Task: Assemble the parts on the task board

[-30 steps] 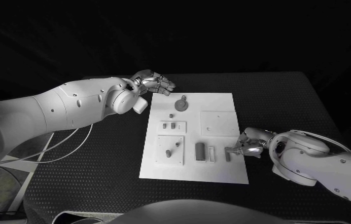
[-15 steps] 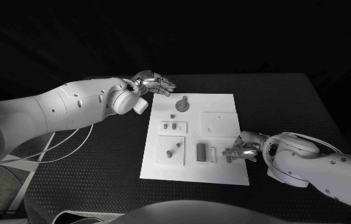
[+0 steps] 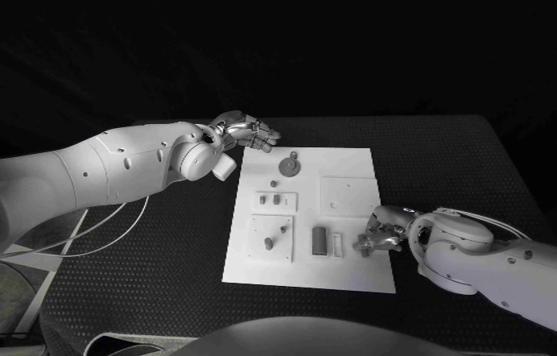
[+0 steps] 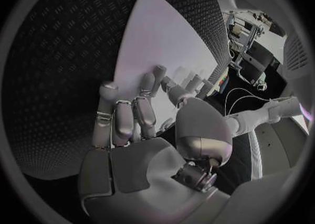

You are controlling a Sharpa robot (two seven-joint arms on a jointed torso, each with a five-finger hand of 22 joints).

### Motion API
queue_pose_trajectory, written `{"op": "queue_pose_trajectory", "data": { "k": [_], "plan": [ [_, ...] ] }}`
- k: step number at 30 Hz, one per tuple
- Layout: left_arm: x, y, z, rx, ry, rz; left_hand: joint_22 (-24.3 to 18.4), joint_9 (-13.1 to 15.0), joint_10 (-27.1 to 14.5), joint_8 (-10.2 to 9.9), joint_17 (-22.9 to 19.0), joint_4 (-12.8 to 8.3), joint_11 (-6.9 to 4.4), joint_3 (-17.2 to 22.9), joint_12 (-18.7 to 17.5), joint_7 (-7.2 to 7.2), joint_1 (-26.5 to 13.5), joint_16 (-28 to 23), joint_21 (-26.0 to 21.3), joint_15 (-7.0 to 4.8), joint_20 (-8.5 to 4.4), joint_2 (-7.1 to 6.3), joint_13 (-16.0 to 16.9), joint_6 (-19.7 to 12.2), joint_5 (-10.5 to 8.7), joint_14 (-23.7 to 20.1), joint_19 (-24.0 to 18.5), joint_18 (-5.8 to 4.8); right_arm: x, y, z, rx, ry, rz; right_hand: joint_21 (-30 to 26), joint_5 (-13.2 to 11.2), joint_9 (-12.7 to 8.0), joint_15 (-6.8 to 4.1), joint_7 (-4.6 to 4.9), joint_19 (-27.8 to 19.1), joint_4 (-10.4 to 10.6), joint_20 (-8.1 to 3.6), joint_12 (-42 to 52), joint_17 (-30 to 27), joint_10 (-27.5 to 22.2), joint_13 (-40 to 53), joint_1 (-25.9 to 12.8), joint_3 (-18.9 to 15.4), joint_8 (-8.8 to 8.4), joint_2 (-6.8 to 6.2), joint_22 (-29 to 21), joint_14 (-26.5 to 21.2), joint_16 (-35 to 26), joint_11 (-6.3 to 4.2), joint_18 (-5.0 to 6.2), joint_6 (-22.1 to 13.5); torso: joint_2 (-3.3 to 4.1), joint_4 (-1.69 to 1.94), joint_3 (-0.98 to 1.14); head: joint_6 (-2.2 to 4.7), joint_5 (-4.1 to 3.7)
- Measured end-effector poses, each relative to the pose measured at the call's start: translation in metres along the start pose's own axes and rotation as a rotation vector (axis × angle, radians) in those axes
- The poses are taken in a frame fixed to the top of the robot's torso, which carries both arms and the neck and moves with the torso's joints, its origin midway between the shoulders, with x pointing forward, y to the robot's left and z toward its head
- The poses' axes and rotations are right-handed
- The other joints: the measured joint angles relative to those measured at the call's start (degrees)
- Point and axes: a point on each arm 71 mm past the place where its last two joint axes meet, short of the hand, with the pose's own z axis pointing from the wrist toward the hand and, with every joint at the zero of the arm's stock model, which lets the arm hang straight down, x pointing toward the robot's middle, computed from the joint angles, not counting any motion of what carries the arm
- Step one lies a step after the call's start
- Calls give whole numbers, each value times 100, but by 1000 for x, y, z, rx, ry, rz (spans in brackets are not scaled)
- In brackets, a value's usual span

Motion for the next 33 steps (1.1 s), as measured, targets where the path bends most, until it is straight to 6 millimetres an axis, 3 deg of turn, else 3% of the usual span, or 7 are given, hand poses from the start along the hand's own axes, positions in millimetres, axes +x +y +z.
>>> {"op": "queue_pose_trajectory", "data": {
  "k": [3,5,9,20,25,30,33],
  "plan": [
    [0,0,0,0,2,0,-2,0,0,0,0,-9,0,-9,0,0,0,0,0,0,0,0,0,0,0,0,0,0,1,1,2,-2,-5,-15,-8,0,0,0,-30,0,-275,0,0,0,1,10,54,53,27,79,0,0,0,0,-1,76,-1,-1,3,-3,1],
    [0,0,0,-1,2,0,-2,0,0,0,6,-16,0,-16,0,0,0,0,0,0,0,0,0,0,0,0,0,0,1,3,3,-3,-11,-31,-23,0,-4,0,-36,0,-420,0,-13,-1,1,10,77,86,306,102,0,-1,0,0,-1,82,-1,-1,4,-4,1],
    [0,0,-1,-1,4,-1,-2,0,0,0,15,-2,0,-30,0,0,-47,-22,0,0,0,47,0,0,0,0,0,0,1,5,3,-10,-22,-56,-23,-6,6,6,-37,0,-671,1,-32,-35,1,7,83,166,322,111,6,-6,-22,0,-1,84,-1,-1,4,-10,2],
    [-1,1,-1,-2,6,-1,-1,0,0,0,20,-2,0,-30,0,0,-60,-22,0,0,0,60,-4,0,0,0,0,0,3,1,3,-2,-14,40,-52,-21,-59,78,-39,-38,-813,85,-117,-145,-11,-43,-21,296,320,650,32,-116,-43,55,-23,80,-1,-1,-3,-25,1],
    [-1,1,-1,-3,6,-1,-1,0,0,0,19,-2,0,-30,0,0,-60,-22,0,0,0,60,-4,0,0,0,0,0,4,-4,2,10,-8,121,-54,-21,-78,108,-58,-49,-810,114,-117,-156,-32,-47,30,300,311,704,73,-146,-43,74,-86,55,-1,-1,-3,-34,3],
    [-1,1,-1,-4,6,-1,-1,0,0,0,25,-2,0,-30,0,0,-59,-22,0,0,0,60,-4,0,0,0,0,0,4,-9,1,27,-9,205,-54,-21,-90,115,-53,-73,-830,94,-135,-116,-34,-38,115,345,61,680,99,-154,-43,76,-63,49,-1,1,-3,-32,3],
    [-1,1,-1,-4,6,0,-1,0,0,0,24,-2,0,-30,0,-15,-59,-22,0,0,0,60,-4,-15,0,0,0,0,5,-12,0,38,-16,267,-54,-21,-103,116,-51,-73,-845,94,-156,-115,-53,-87,139,361,-419,704,109,-155,-43,94,-59,47,-1,1,-3,-31,3]
  ]
}}
